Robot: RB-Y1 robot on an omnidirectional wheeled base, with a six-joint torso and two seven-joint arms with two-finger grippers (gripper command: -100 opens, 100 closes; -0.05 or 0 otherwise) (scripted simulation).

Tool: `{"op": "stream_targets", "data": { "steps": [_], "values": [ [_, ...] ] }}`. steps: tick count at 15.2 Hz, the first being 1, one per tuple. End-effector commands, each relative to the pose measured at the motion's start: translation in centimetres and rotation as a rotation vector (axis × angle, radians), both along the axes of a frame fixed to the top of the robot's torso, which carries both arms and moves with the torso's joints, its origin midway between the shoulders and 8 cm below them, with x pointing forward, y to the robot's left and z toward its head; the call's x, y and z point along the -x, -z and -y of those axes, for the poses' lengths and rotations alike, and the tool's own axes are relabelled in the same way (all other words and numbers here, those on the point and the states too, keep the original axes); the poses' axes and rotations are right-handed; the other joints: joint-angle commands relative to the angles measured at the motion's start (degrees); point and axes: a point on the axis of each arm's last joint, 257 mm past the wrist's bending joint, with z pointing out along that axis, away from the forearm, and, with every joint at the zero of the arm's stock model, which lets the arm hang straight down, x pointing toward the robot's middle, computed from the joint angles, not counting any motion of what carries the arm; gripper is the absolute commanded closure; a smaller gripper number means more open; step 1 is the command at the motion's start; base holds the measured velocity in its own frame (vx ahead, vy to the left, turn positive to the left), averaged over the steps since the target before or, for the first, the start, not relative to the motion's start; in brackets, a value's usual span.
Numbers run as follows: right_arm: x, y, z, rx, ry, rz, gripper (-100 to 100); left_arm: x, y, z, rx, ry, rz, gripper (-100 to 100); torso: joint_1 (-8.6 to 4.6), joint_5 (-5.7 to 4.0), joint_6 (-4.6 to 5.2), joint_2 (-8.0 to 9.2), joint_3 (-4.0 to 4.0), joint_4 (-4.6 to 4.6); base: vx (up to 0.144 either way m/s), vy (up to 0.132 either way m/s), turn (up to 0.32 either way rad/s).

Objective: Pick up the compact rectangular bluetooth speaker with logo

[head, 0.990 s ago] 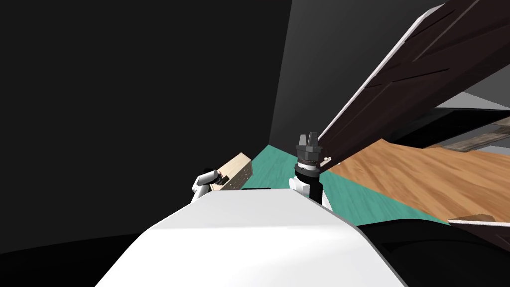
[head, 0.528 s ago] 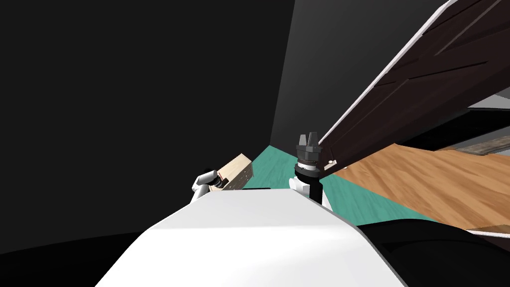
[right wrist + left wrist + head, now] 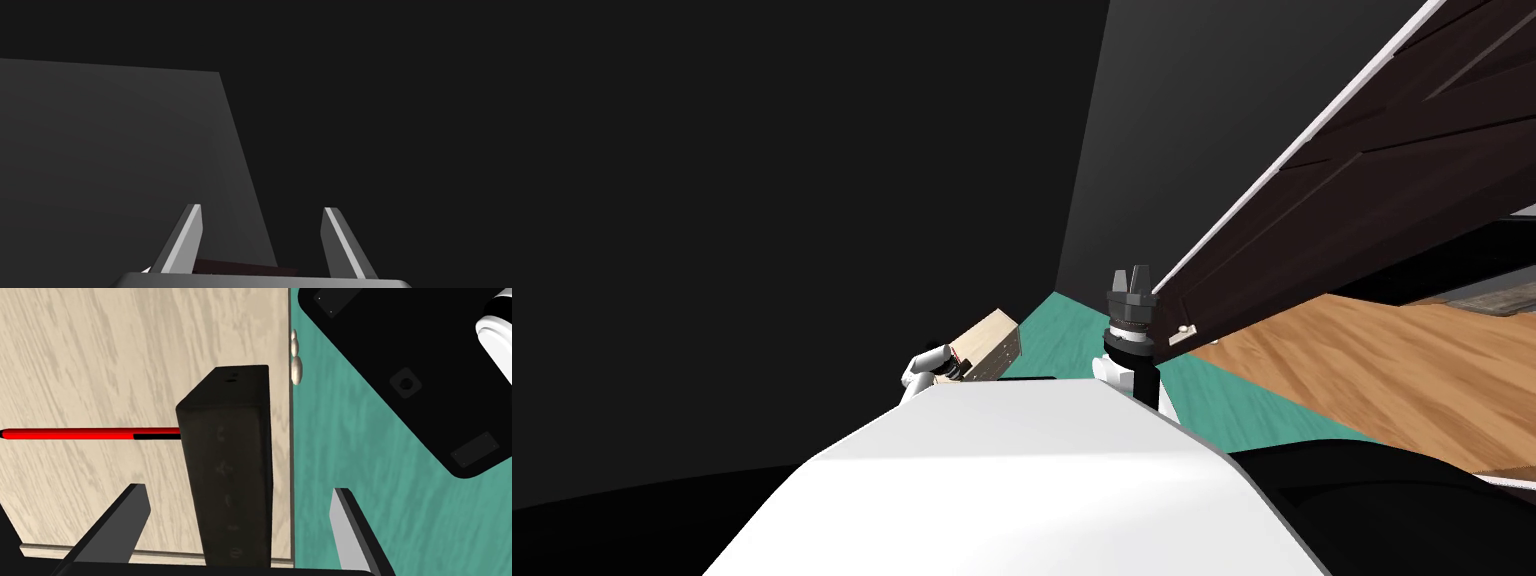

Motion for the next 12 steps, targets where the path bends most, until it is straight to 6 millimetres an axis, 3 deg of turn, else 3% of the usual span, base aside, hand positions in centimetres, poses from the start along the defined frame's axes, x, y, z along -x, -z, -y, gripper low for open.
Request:
{"op": "stream_targets", "data": {
  "steps": [1, 2, 6, 10, 12],
  "values": [
    [0.0, 0.0, 0.0, 0.0, 0.0, 0.0, 0, 0.0, 0.0, 0.0, 0.0, 0.0, 0.0, -100, 0.0, 0.0, 0.0, 0.0, 0.0, 0.0, 0.008, 0.006, 0.006],
    [0.0, 0.0, 0.0, 0.0, 0.0, 0.0, 0, 0.0, 0.1, 0.0, -0.001, 0.001, 0.002, 100, -0.01, -0.01, 0.0, 0.02, 0.01, 0.01, 0.0, 0.0, 0.0],
    [0.0, 0.0, 0.0, 0.0, 0.0, 0.0, 0, 0.0, 0.1, 0.0, 0.001, -0.002, 0.001, 100, -0.02, -0.02, 0.04, 0.04, 0.02, 0.01, 0.0, 0.0, 0.0],
    [0.0, 0.0, 0.0, 0.0, 0.0, 0.0, 0, -0.4, -1.6, -0.6, 0.0, -0.006, -0.005, 100, -0.09, -0.06, 0.05, 0.11, 0.07, 0.04, -0.019, -0.013, -0.031],
    [0.0, 0.0, 0.0, 0.0, 0.0, 0.0, 0, -0.5, -1.5, -0.6, -0.001, -0.005, -0.002, 100, -0.1, -0.06, 0.04, 0.14, 0.08, 0.04, -0.017, -0.009, -0.01]
  ]
}}
